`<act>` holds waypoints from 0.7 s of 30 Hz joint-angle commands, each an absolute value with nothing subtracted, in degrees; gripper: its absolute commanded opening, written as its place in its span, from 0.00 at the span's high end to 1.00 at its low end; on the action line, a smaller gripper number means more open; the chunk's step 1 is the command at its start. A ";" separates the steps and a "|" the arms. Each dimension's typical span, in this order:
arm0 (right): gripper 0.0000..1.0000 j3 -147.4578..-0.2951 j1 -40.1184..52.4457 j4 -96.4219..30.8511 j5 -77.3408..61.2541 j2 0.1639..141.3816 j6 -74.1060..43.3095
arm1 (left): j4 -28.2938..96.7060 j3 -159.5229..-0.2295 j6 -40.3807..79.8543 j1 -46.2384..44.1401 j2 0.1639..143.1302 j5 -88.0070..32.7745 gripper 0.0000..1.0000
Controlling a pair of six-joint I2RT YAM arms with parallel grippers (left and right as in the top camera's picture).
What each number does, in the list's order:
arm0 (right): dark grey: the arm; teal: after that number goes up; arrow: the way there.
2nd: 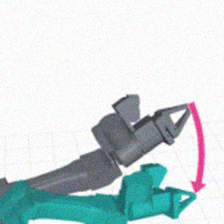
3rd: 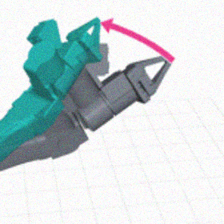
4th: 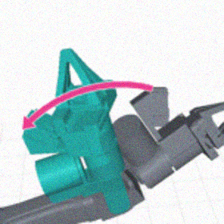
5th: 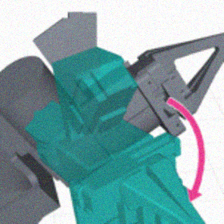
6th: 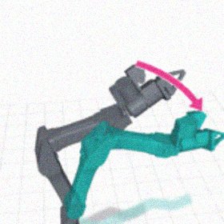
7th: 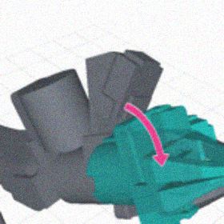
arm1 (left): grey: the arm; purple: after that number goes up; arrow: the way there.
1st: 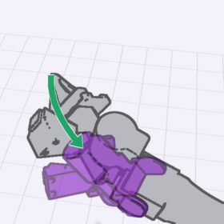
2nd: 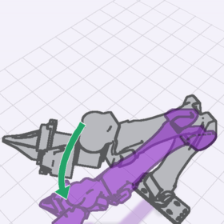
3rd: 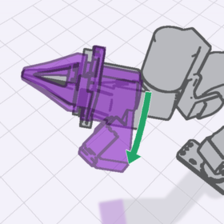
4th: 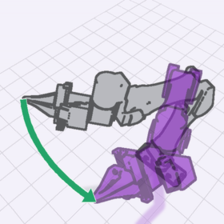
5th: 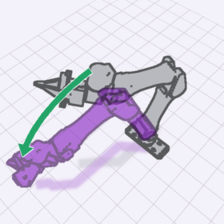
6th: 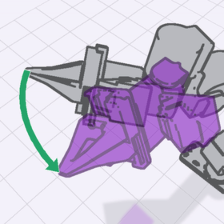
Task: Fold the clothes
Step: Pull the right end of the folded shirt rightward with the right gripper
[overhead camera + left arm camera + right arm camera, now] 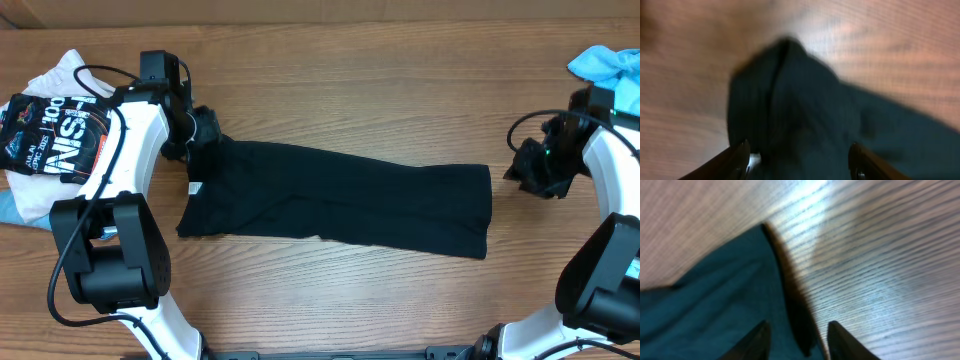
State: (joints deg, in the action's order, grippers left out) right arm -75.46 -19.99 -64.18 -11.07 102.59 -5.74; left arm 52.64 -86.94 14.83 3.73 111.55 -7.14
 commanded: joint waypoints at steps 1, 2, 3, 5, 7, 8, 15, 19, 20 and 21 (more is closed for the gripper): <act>0.44 -70.74 -20.05 -62.06 -14.55 102.61 -2.50 | 56.95 -88.23 15.42 2.92 111.66 -10.59 0.33; 0.37 -69.45 -19.97 -61.08 -14.81 102.61 -2.50 | 57.87 -88.23 15.44 2.92 111.66 -10.61 0.33; 0.29 -67.99 -19.94 -60.14 -15.40 102.61 -2.50 | 58.61 -88.23 15.44 2.92 111.66 -10.59 0.33; 0.21 -65.52 -19.94 -58.46 -16.95 102.65 -2.52 | 59.79 -88.23 15.44 2.72 111.66 -10.57 0.34; 0.19 -63.46 -19.94 -57.10 -17.50 102.65 -2.52 | 60.31 -88.23 15.42 2.55 111.66 -10.57 0.34; 0.18 -62.59 -19.94 -56.40 -17.50 102.65 -2.52 | 60.69 -88.23 15.44 2.48 111.66 -10.59 0.33; 0.20 -59.02 -19.94 -53.30 -19.66 102.65 -3.18 | 62.17 -88.23 15.44 1.61 111.66 -10.59 0.34; 0.26 -57.43 -19.94 -51.09 -22.63 102.65 -3.18 | 63.68 -88.23 15.42 1.32 111.66 -10.57 0.33; 0.26 -56.88 -19.94 -50.43 -23.24 102.65 -3.18 | 64.01 -88.23 15.42 1.21 111.66 -10.57 0.33; 0.26 -56.18 -19.94 -49.58 -23.62 102.65 -3.18 | 64.29 -88.23 15.42 1.02 111.66 -10.57 0.32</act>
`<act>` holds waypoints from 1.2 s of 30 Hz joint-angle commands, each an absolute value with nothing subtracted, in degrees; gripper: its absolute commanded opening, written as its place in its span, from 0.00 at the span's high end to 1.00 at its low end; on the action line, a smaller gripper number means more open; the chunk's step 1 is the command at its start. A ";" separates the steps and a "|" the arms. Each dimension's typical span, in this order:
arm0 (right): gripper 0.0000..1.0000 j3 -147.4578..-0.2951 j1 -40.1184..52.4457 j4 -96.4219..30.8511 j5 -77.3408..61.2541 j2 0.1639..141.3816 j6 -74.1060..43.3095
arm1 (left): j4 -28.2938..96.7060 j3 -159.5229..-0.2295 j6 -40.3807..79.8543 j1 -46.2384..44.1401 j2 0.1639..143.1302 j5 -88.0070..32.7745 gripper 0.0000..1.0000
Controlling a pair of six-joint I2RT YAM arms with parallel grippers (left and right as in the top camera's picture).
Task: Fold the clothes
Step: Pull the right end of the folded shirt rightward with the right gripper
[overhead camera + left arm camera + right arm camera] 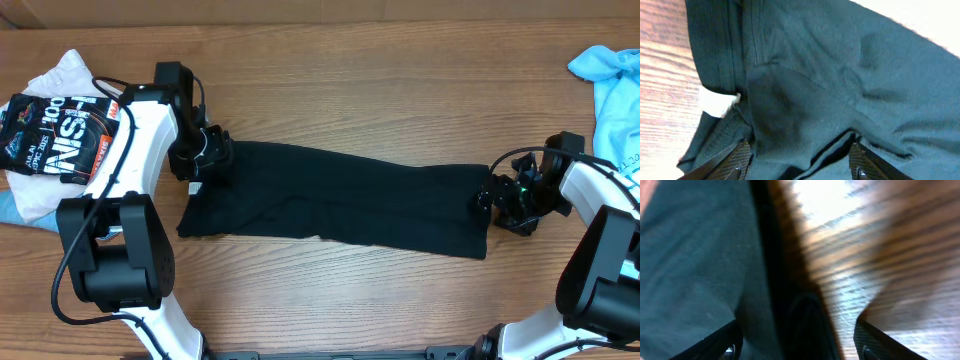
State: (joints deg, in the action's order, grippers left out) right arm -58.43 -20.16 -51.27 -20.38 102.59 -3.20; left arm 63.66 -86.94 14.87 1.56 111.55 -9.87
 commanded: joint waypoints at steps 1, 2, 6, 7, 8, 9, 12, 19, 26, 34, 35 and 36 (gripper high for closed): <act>0.26 -55.33 -19.94 -48.71 -23.68 102.65 -3.18 | 64.51 -88.23 15.42 0.84 111.66 -10.57 0.32; 0.28 -54.68 -19.94 -48.07 -23.70 102.65 -3.18 | 64.55 -88.23 15.42 0.71 111.66 -10.57 0.32; 0.40 -51.75 -19.94 -44.97 -23.73 102.65 -3.20 | 64.55 -88.23 15.42 0.71 111.66 -10.57 0.32; 0.45 -51.33 -19.94 -44.64 -23.73 102.65 -3.20 | 64.69 -88.23 15.42 0.71 111.66 -10.57 0.32; 0.48 -51.24 -19.94 -44.62 -23.73 102.65 -3.20 | 64.73 -88.23 15.42 0.71 111.66 -10.57 0.32; 0.53 -51.22 -19.94 -44.64 -23.73 102.65 -3.20 | 64.75 -88.23 15.42 0.71 111.66 -10.57 0.32; 0.67 -51.22 -19.94 -44.64 -24.45 102.65 -3.18 | 64.71 -88.23 15.42 0.71 111.66 -10.57 0.32; 0.82 -51.22 -19.94 -44.66 -26.28 102.65 -3.18 | 65.84 -88.23 15.42 0.71 111.66 -10.57 0.32; 0.96 -51.75 -19.94 -42.83 -29.23 102.63 -3.20 | 67.51 -88.25 15.42 0.71 111.66 -10.59 0.35; 0.96 -64.31 -21.34 -52.53 -19.09 100.05 -9.98 | 69.65 -88.25 14.98 0.75 111.66 -9.87 0.36; 0.96 -66.37 -21.19 -54.19 -18.26 99.53 -10.37 | 69.65 -88.25 14.98 0.75 111.66 -9.89 0.35; 0.96 -67.75 -20.97 -55.33 -17.98 99.22 -10.52 | 69.60 -88.25 15.03 0.75 111.66 -9.96 0.36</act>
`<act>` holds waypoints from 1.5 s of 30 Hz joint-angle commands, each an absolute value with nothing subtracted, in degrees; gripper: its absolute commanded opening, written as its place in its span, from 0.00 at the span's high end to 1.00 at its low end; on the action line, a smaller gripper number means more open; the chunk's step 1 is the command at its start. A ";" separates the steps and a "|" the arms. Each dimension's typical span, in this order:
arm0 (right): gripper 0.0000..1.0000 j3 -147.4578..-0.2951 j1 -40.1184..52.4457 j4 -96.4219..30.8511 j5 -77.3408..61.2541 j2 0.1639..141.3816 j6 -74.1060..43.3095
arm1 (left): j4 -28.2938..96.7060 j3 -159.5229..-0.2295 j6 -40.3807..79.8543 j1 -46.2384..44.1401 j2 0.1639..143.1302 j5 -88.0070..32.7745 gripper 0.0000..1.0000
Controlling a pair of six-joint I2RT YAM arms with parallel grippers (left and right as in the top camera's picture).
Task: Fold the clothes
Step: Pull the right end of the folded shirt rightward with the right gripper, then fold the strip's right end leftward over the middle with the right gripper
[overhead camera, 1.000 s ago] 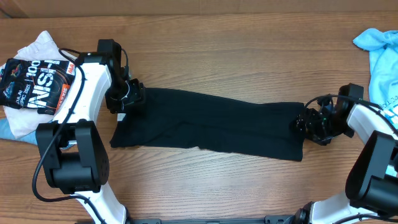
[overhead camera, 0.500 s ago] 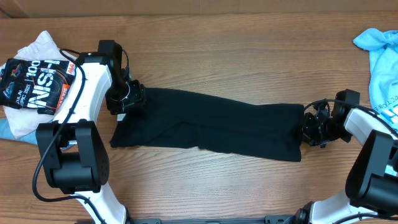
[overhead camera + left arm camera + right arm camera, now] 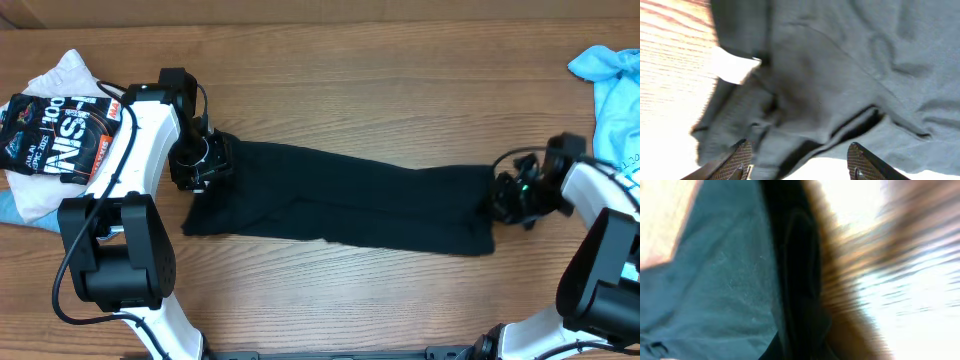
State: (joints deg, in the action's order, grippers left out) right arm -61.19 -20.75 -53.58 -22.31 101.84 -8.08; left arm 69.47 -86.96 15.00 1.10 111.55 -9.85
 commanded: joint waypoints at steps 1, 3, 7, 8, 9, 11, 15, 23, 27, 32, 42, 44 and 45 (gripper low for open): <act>0.96 -69.84 -20.45 -57.21 -17.98 98.76 -10.52 | 69.49 -88.25 15.09 0.75 111.66 -9.96 0.36; 0.96 -72.88 -19.22 -60.14 -18.00 98.37 -10.52 | 69.25 -88.25 15.27 0.71 111.66 -9.96 0.36; 0.96 -76.05 -15.16 -63.75 -18.00 98.35 -10.52 | 69.21 -88.25 15.27 0.71 111.66 -9.96 0.37; 0.96 -76.20 -13.63 -63.83 -18.00 98.35 -10.52 | 69.21 -88.25 15.27 0.71 111.66 -9.98 0.37; 0.96 -76.20 -11.60 -63.79 -17.98 98.37 -10.52 | 69.21 -88.25 15.27 0.71 111.66 -10.00 0.37; 0.96 -76.20 -6.94 -63.26 -17.39 98.37 -10.68 | 69.17 -88.25 15.29 0.71 111.66 -10.15 0.37; 0.96 -76.20 2.04 -60.40 -13.52 98.37 -14.04 | 69.04 -88.25 15.42 0.71 111.66 -10.13 0.37; 0.96 -76.20 19.22 -50.35 -9.56 98.78 -16.82 | 68.77 -88.23 15.42 0.56 111.66 -10.13 0.37; 0.96 -76.20 24.18 -46.98 -9.45 100.20 -18.39 | 68.77 -88.23 15.40 0.56 111.66 -10.13 0.37; 0.96 -76.20 27.57 -44.05 -9.45 103.37 -19.20 | 68.75 -88.23 15.35 0.56 111.66 -10.13 0.36; 0.96 -76.20 29.04 -40.80 -12.34 105.95 -19.84 | 68.58 -88.23 15.38 0.56 111.66 -10.13 0.36; 0.96 -76.20 29.04 -40.34 -12.97 105.95 -19.86 | 68.58 -88.23 15.38 0.56 111.66 -10.13 0.36; 0.96 -76.20 29.04 -40.34 -12.97 105.95 -19.86 | 68.55 -88.23 15.35 0.56 111.66 -10.13 0.36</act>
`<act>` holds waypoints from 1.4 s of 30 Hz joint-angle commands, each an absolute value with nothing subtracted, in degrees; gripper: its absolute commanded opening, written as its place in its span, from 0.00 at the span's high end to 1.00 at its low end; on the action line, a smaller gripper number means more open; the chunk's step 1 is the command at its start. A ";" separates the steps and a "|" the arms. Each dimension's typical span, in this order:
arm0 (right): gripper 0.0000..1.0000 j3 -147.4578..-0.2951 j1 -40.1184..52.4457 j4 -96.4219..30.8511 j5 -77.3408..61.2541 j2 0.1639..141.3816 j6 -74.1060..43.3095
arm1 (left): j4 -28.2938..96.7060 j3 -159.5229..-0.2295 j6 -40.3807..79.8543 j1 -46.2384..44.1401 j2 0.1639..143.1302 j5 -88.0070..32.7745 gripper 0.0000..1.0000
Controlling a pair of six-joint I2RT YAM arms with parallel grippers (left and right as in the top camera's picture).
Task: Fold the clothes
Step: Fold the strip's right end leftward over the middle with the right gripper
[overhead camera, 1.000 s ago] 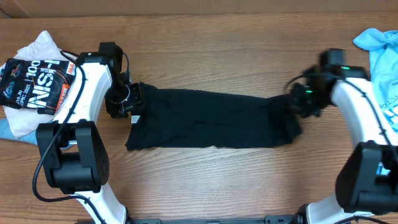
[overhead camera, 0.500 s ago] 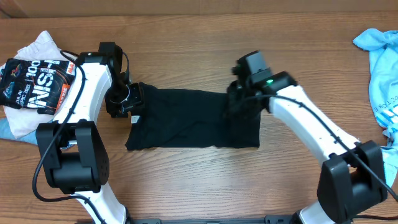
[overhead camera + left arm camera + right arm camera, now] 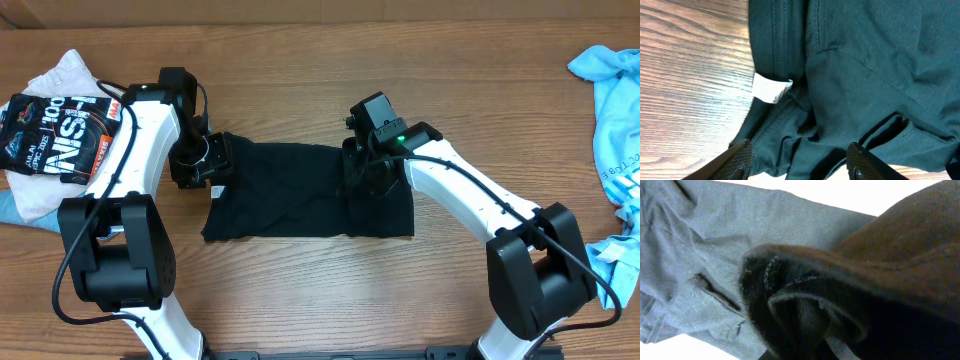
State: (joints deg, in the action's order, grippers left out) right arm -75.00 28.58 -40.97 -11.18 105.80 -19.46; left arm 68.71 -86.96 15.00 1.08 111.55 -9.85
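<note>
The black garment [image 3: 290,190] lies mid-table, its right part doubled over onto its middle. My left gripper [image 3: 205,165] sits at its left waist end. In the left wrist view the gripper [image 3: 800,165] is open, with bunched black cloth [image 3: 850,75] and a white label [image 3: 771,89] between its spread fingers. My right gripper [image 3: 365,172] is over the garment's middle, shut on the folded-over leg end. In the right wrist view a dark fold of cloth [image 3: 805,310] wraps round the jaws and hides the fingers.
A pile of clothes [image 3: 55,120], white with a black printed shirt on top, lies at the far left. A light blue shirt [image 3: 612,110] hangs off the right edge. Bare wooden table [image 3: 300,60] runs along the back and front.
My right gripper has moved from the garment's far right end to over its middle, with the leg end in it. The garment is now about half as long. The left gripper has stayed at the waist.
The black garment lay stretched out, my left gripper by its waist and the right one apart from the hem. Then both were at its ends, the right jaws open round the hem. Then the right had shut on it, and now the hem lies folded over the middle.
</note>
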 commanded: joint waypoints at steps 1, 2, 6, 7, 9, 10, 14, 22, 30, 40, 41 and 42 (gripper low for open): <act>0.96 -76.20 29.04 -40.36 -12.97 105.95 -19.84 | 68.53 -88.23 15.35 0.56 111.66 -10.11 0.36; 0.96 -76.20 29.04 -40.36 -12.97 106.02 -19.84 | 68.53 -88.23 15.35 0.56 111.66 -10.11 0.36; 0.96 -76.20 29.21 -40.36 -13.19 106.13 -19.84 | 68.55 -88.23 15.35 0.56 111.66 -10.11 0.36; 0.96 -76.20 29.32 -40.36 -13.19 106.19 -19.84 | 68.53 -88.23 15.35 0.56 111.66 -10.11 0.36; 0.91 -76.18 29.67 -40.36 -14.06 106.21 -19.79 | 68.49 -88.23 15.35 0.56 111.66 -10.11 0.36; 0.83 -76.18 29.91 -40.36 -14.81 106.21 -19.77 | 68.47 -88.23 15.35 0.56 111.66 -10.11 0.36; 0.57 -76.18 30.92 -40.66 -19.33 106.21 -17.02 | 68.51 -88.23 15.20 0.56 111.66 -10.02 0.36; 0.60 -76.20 31.14 -41.89 -16.05 106.21 -13.32 | 68.51 -88.23 15.18 0.56 111.66 -9.89 0.36; 0.67 -76.20 30.15 -44.69 -8.45 106.21 -13.74 | 68.25 -88.23 15.20 0.56 111.66 -9.89 0.36; 0.64 -76.05 33.08 -45.08 -11.38 106.89 -13.72 | 68.31 -88.23 15.20 0.56 111.66 -9.91 0.36; 0.64 -75.96 33.36 -44.84 -11.40 107.18 -13.72 | 68.31 -88.23 15.20 0.56 111.66 -9.91 0.36; 0.64 -75.92 33.61 -44.71 -11.42 107.48 -13.72 | 68.31 -88.23 15.20 0.56 111.66 -9.91 0.36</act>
State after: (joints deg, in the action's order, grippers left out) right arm -75.00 32.53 -45.10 -10.68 106.08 -14.06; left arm 68.31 -86.96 14.98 1.08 111.55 -9.85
